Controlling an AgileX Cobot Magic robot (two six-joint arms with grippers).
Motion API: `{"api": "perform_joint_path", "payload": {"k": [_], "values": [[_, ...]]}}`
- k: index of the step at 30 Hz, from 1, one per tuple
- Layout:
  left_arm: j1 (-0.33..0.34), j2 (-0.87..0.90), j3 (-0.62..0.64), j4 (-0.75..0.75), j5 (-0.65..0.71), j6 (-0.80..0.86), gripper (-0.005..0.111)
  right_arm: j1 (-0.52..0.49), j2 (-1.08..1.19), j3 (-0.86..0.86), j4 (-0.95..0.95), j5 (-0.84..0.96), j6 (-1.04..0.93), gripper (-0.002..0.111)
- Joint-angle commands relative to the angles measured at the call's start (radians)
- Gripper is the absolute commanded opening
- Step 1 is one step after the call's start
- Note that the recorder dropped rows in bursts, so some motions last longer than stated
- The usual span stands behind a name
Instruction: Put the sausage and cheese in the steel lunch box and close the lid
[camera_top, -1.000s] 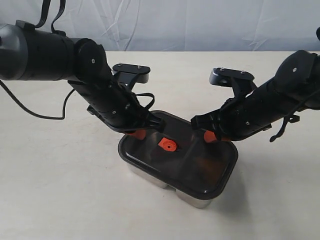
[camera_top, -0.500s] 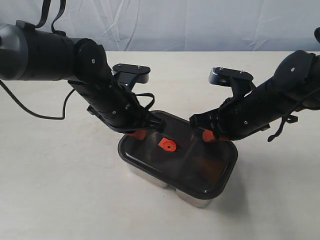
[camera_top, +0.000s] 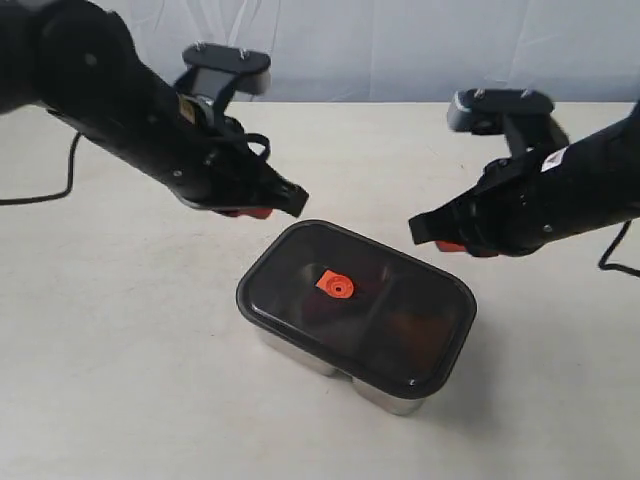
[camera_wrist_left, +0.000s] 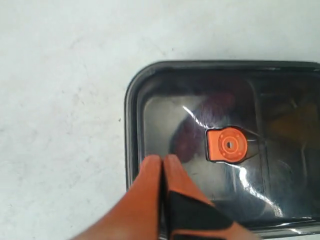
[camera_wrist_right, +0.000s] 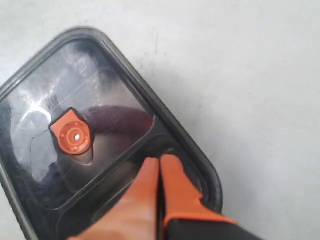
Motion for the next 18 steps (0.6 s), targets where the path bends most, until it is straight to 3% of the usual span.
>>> {"api": "perform_joint_path", "payload": {"k": [1, 4, 7, 18], "values": [[-0.005, -0.146, 0.002, 0.117, -0.007, -0.049, 0.0, 0.003, -0.205, 0.002, -0.278, 0.062, 0.238, 0.0], [-0.005, -0.248, 0.008, 0.183, -0.013, -0.125, 0.0, 0.003, -0.345, 0.002, -0.469, 0.149, 0.41, 0.0], [-0.007, -0.377, 0.052, 0.157, -0.076, -0.14, 0.0, 0.003, -0.488, 0.002, -0.569, 0.238, 0.498, 0.0], [-0.028, -0.798, 0.378, 0.086, -0.171, -0.21, 0.0, 0.003, -0.888, 0.011, -0.547, 0.489, 0.552, 0.0]]}}
